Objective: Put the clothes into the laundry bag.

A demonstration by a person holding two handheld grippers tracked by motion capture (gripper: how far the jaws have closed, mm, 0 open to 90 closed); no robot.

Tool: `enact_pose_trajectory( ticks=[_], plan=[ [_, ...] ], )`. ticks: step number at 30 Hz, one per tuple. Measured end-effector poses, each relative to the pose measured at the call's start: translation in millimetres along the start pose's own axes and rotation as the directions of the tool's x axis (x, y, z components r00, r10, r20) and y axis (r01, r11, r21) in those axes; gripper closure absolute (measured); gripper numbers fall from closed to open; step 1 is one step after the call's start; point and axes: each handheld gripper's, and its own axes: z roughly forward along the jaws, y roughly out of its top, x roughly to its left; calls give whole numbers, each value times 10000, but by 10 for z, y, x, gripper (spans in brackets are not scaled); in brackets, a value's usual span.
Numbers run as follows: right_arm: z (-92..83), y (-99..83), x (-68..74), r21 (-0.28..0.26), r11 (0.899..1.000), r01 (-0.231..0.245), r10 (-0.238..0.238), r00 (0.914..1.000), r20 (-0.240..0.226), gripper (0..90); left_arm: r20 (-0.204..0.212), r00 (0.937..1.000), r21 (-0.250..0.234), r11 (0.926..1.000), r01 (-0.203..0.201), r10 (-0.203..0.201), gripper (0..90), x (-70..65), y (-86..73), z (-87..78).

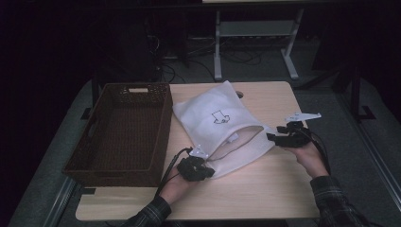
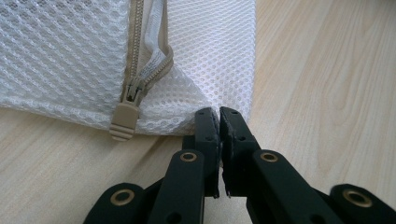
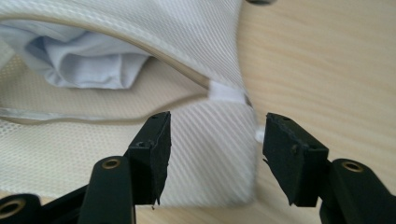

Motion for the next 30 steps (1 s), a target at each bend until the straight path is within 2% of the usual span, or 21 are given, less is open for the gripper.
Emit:
enact_pose_trajectory(
  ticks=[3,5,8,11,15,17,22,30],
  plan=[
    [57,-61,-49,263,9996,-113,115,9999,-73,408,20,10000,13,10000,41,-41,861,4,0,-1],
    [106,-97,-64,424,9988,-251,264,9992,-308,414,19,10000,5,10000,44,-44,861,4,-1,-2],
    [165,-142,-79,670,9973,-287,311,9989,-341,431,20,10000,-5,10000,52,-52,861,4,-2,-2],
    [191,-175,-98,774,9964,-347,381,9983,-430,524,31,10000,-18,10000,62,-62,861,6,-3,-2],
    [175,-182,-84,723,9971,-248,274,9990,-353,749,-10,10000,-48,10000,16,-16,862,12,-1,-11],
    [144,-181,-77,640,9977,-208,232,9991,-367,806,-63,10000,-76,10000,18,-19,862,20,0,-27],
    [55,-233,-35,440,9990,-49,73,9984,-558,828,-330,9995,-158,9999,9,-15,863,58,0,-77],
    [-113,-378,126,651,9978,147,-103,9976,-679,828,-677,9974,-270,9994,225,-243,863,128,-9,-142]
  ],
)
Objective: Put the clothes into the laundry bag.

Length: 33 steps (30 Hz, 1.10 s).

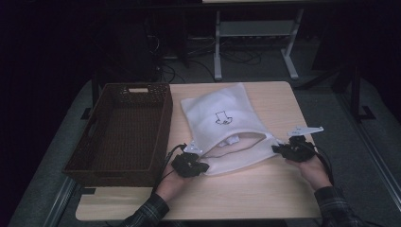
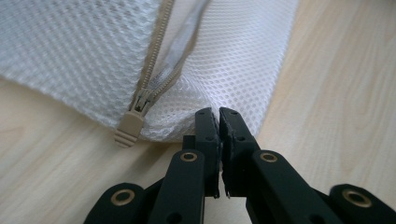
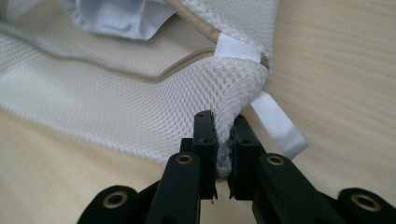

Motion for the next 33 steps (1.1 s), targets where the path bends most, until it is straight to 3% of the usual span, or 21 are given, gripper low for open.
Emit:
enact_pose_trajectory(
  ticks=[5,15,18,21,23,24,26,33],
  plan=[
    [-153,-197,161,173,9997,178,-174,9995,-256,828,-208,9998,74,9999,79,-78,863,33,-10,-23],
    [-223,-385,266,934,9948,416,-384,9986,-365,787,-394,9992,207,9997,107,-99,859,21,-20,-34],
    [-274,-363,207,674,9976,131,-112,9995,-283,500,-629,9980,108,9999,103,-96,743,2,-12,-64],
    [-344,-342,163,273,9996,-102,107,9997,-207,395,-778,9968,-128,9998,154,-163,610,-7,16,-132],
    [-356,-335,155,198,9997,-129,134,9995,-281,381,-841,9963,-265,9996,127,-149,578,-8,33,-173],
    [-376,-311,156,18,10000,33,-32,9995,-312,354,-913,9957,-509,9986,125,-171,518,-10,56,-231],
    [-379,-279,178,-9,9995,330,-330,9985,-447,355,-882,9959,-658,9977,128,-186,495,-6,74,-263],
    [-411,-73,258,-392,9921,1189,-1217,9895,-784,394,-822,9965,-786,9966,-232,167,483,-40,197,-261]
  ],
)
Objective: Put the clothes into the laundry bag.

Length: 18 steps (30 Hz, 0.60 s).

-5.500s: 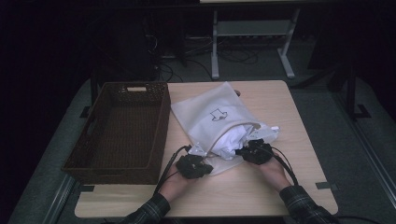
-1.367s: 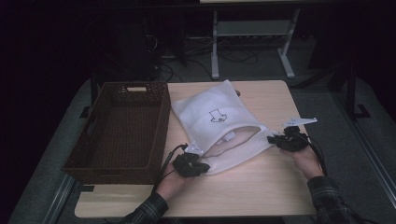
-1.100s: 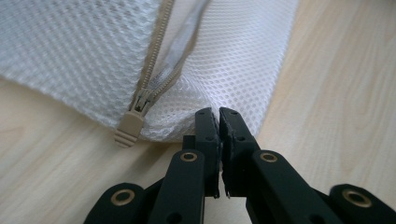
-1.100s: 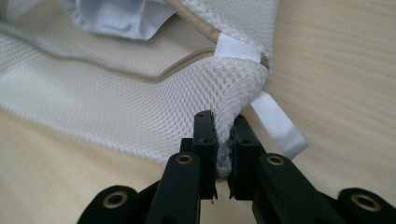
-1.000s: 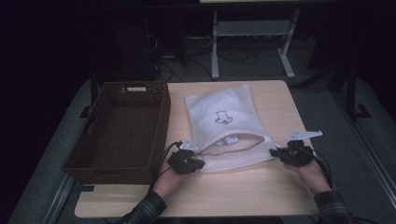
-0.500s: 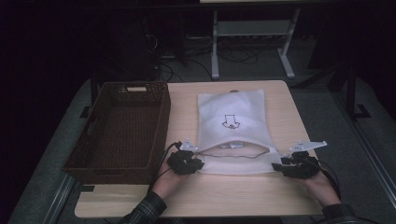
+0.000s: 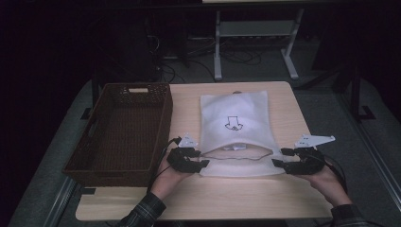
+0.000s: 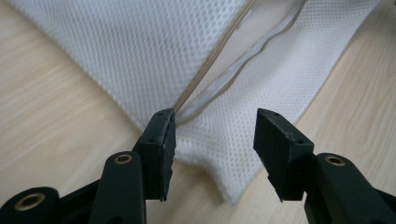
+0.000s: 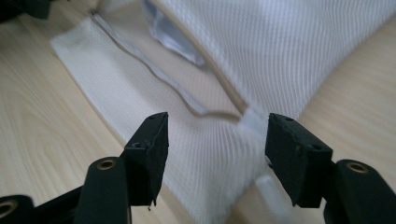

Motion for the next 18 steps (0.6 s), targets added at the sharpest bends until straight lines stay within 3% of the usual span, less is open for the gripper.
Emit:
enact_pose_trajectory(
  ticks=[6,8,15,18],
  plan=[
    [93,239,80,-239,9977,637,-650,9962,-583,429,-55,9993,-264,9990,-368,367,492,-15,149,46],
    [143,308,116,-244,9952,949,-962,9937,-577,438,-134,9990,-401,9982,-438,433,500,-24,198,73],
    [300,521,160,-456,9877,1492,-1523,9856,-740,473,-453,9914,-411,9914,-1244,1226,506,-80,331,217],
    [378,586,170,-412,9854,1650,-1681,9817,-895,484,-471,9906,-366,9908,-1301,1283,516,-93,347,309]
  ],
)
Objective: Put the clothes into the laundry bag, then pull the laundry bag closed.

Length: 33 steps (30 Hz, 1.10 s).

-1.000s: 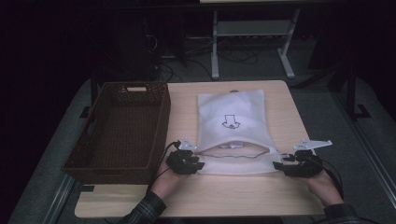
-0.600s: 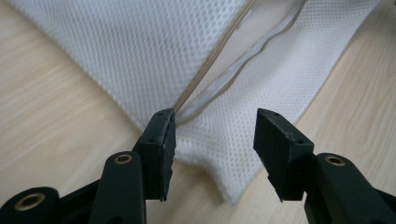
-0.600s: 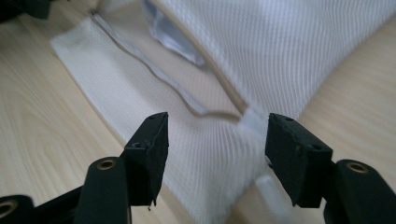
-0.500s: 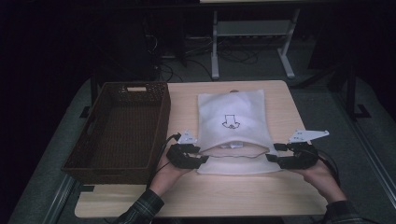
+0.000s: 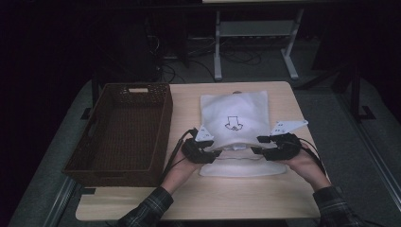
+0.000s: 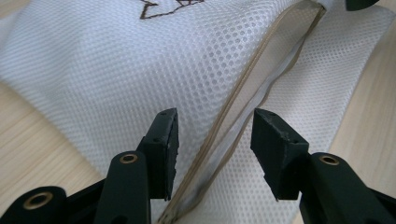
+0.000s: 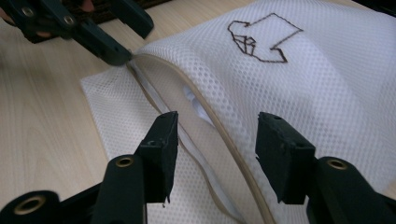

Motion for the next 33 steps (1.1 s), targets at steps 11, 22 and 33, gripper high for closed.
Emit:
enact_pose_trajectory(
  ticks=[11,22,33],
  plan=[
    [268,58,-19,519,9977,439,-444,9990,86,780,80,9999,181,9998,-108,107,869,33,2,176],
    [278,23,-23,654,9969,435,-422,9989,-200,878,727,9971,816,9962,-295,236,877,52,-56,254],
    [641,-150,-77,2010,9795,141,-98,9997,-222,883,1465,9887,1562,9861,-559,329,838,42,-139,447]
  ],
)
